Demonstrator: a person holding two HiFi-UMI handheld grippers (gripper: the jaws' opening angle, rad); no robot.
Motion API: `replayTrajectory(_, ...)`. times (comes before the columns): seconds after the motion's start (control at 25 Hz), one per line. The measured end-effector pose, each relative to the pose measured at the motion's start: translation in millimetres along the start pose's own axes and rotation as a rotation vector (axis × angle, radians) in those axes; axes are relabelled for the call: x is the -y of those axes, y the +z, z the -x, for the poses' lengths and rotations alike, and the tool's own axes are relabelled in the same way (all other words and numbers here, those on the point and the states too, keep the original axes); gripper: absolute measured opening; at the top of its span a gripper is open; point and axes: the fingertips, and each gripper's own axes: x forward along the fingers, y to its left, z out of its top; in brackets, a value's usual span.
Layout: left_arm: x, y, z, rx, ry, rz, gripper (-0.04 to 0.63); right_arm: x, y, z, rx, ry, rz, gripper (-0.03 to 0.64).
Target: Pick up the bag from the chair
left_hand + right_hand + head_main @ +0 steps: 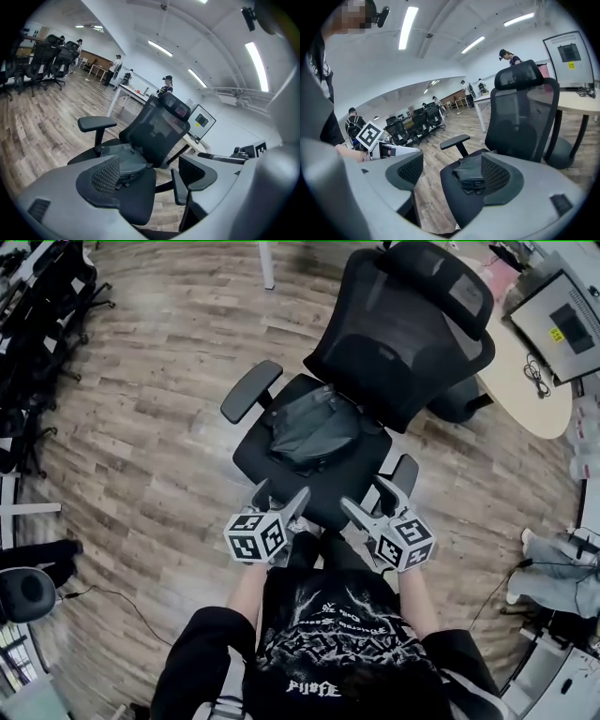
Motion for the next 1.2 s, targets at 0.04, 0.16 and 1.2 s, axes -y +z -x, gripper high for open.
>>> replayTrajectory(0.04,-3.6,2.6,-3.8,-0.001,0.005,0.010,0.403,5.0,2.5,-2.8,-0.008,0.000,0.003,0.385)
replayTrajectory(0.16,-12.6,11.5,-12.0,-0.003,0.016,0.020,0.403,17.7,8.7,-13.7,-0.039,0.006,0.025,0.385)
replayTrajectory(1.2,-170.5,37.7,-214.3,-0.115,0.243,0.331,0.403,204.5,42.8,-271.9,-0.389,0.256,0.117,0.385)
